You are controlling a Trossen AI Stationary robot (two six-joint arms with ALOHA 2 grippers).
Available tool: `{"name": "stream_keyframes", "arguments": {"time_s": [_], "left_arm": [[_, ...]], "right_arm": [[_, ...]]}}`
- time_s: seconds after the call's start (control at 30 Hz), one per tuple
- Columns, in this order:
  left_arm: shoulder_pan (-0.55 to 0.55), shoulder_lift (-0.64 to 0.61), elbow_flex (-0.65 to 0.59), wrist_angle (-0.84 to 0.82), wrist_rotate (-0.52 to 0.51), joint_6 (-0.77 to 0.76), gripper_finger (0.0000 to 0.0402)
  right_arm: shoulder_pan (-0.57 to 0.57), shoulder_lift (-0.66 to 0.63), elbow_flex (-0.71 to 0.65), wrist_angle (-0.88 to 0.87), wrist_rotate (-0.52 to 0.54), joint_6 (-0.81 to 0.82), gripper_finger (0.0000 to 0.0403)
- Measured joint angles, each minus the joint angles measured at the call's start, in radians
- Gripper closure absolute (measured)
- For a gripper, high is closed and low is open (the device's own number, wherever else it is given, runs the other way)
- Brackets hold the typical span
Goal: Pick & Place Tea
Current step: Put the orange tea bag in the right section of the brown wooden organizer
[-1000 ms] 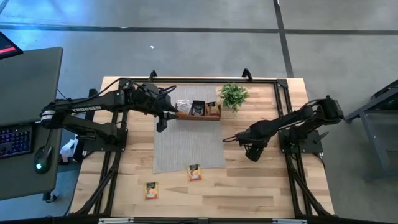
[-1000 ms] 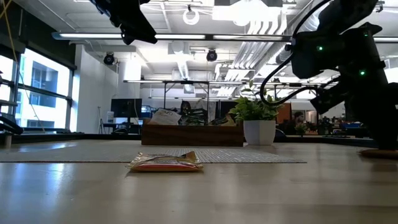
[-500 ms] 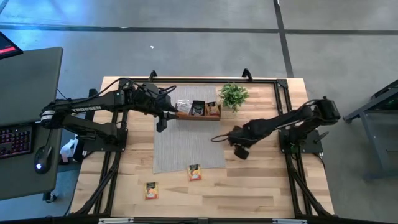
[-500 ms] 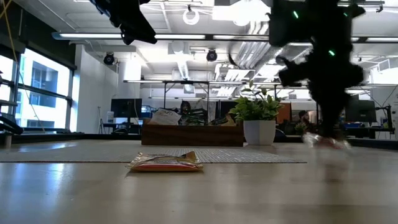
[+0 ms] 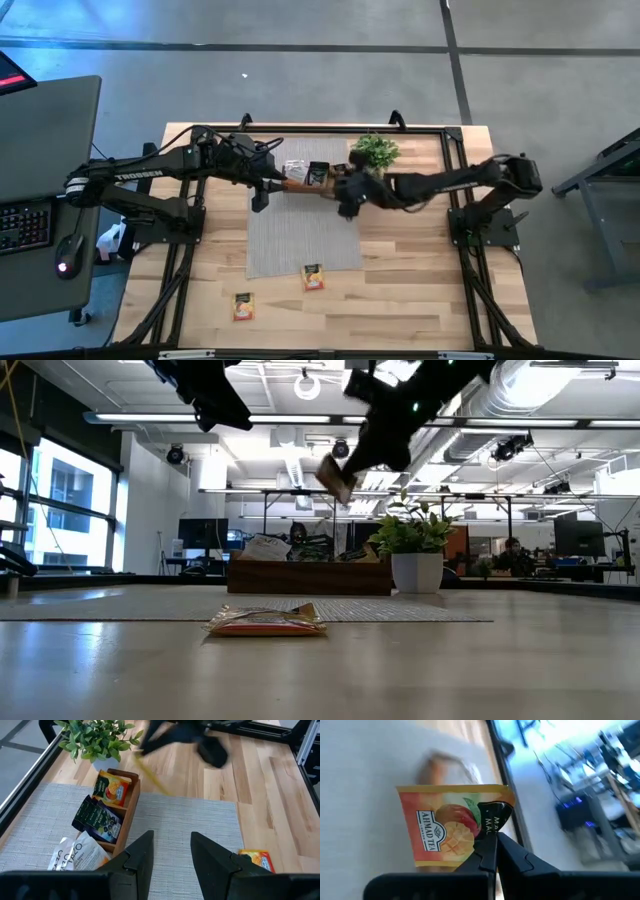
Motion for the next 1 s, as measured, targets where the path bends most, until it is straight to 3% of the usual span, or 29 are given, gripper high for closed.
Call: {"name": "stream_keyframes", "arguments": {"time_s": [0.27, 0.57, 0.73, 1.0], "left_arm": [[0.000, 0.000, 0.000, -0.001, -0.001, 0.000, 0.0273], [0.000, 0.000, 0.000, -0.006, -0.002, 0.000, 0.0273], [0.000, 0.000, 0.000, -0.006, -0.003, 0.000, 0.0273], [0.000, 0.000, 0.000, -0.006, -0.003, 0.000, 0.0273]], "right_arm": [[-0.155, 0.135, -0.001, -0.042, 0.016, -0.089, 0.0402], [-0.186, 0.202, -0.001, -0.039, 0.082, -0.246, 0.0397], [-0.183, 0.201, 0.000, -0.039, 0.050, -0.248, 0.0367], [-0.183, 0.201, 0.000, -0.037, 0.068, -0.223, 0.0286]]}}
